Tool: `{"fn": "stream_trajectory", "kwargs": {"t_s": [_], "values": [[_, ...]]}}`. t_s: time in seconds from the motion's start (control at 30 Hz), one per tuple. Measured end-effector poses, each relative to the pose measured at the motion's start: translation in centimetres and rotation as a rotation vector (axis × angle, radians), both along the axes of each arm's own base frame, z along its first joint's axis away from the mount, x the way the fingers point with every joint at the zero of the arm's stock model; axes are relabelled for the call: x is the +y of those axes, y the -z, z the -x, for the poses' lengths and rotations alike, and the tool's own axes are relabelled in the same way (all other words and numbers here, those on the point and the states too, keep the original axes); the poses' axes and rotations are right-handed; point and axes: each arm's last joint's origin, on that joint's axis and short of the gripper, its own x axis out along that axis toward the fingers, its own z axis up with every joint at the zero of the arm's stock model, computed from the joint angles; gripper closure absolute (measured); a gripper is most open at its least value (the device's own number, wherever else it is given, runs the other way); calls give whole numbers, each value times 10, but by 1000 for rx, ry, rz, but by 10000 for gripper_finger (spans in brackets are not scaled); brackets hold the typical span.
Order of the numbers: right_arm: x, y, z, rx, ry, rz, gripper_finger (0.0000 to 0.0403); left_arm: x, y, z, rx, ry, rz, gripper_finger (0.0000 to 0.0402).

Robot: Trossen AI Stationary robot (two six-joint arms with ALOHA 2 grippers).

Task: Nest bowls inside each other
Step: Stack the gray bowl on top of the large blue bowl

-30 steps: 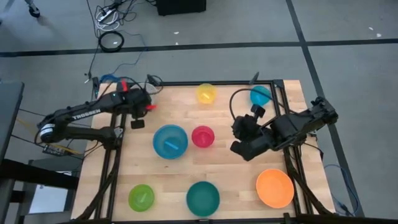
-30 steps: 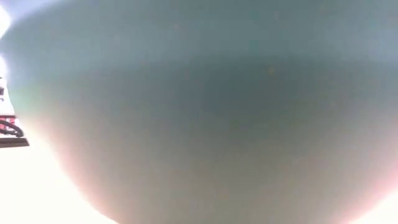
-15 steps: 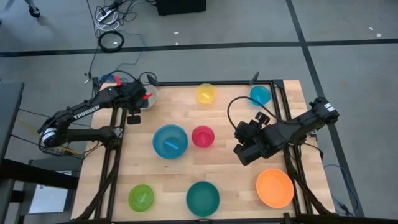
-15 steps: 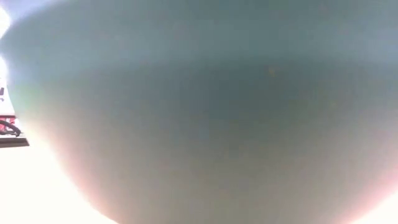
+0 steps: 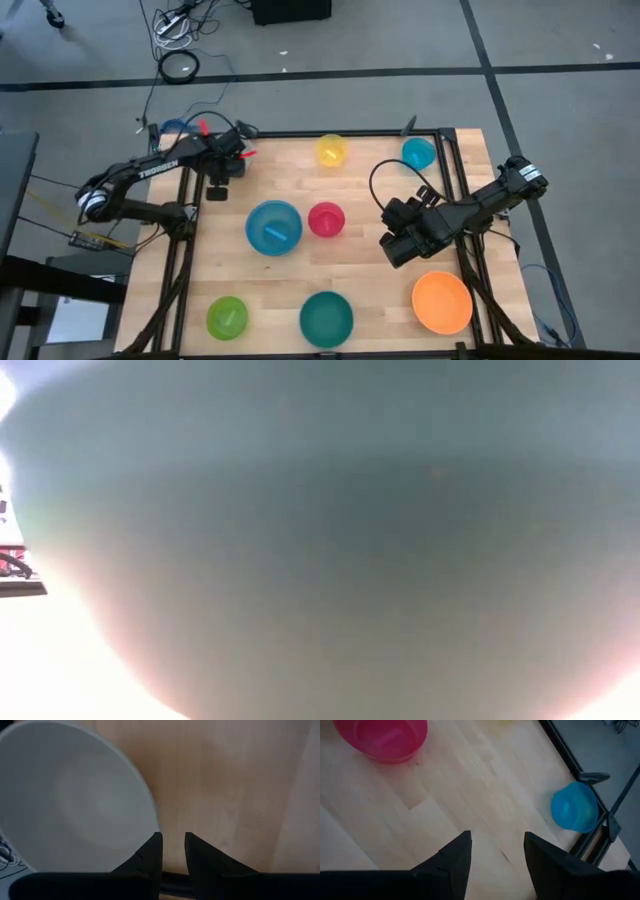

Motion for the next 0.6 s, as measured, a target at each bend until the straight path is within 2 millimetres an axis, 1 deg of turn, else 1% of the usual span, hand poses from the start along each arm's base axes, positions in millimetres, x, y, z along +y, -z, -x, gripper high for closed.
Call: {"fn": "stream_trajectory", "kwargs": {"t_s": [0.17, 0.37, 0.6], "values": [[1, 0, -1, -10, -7, -6, 234, 7, 10, -6, 55, -6, -16, 312], [1, 0, -2, -16, -16, -9, 234, 13, 15, -11, 57, -12, -55, 312], [3, 0, -2, -20, -23, -11, 234, 22, 24, -11, 77, -44, -35, 312]]}}
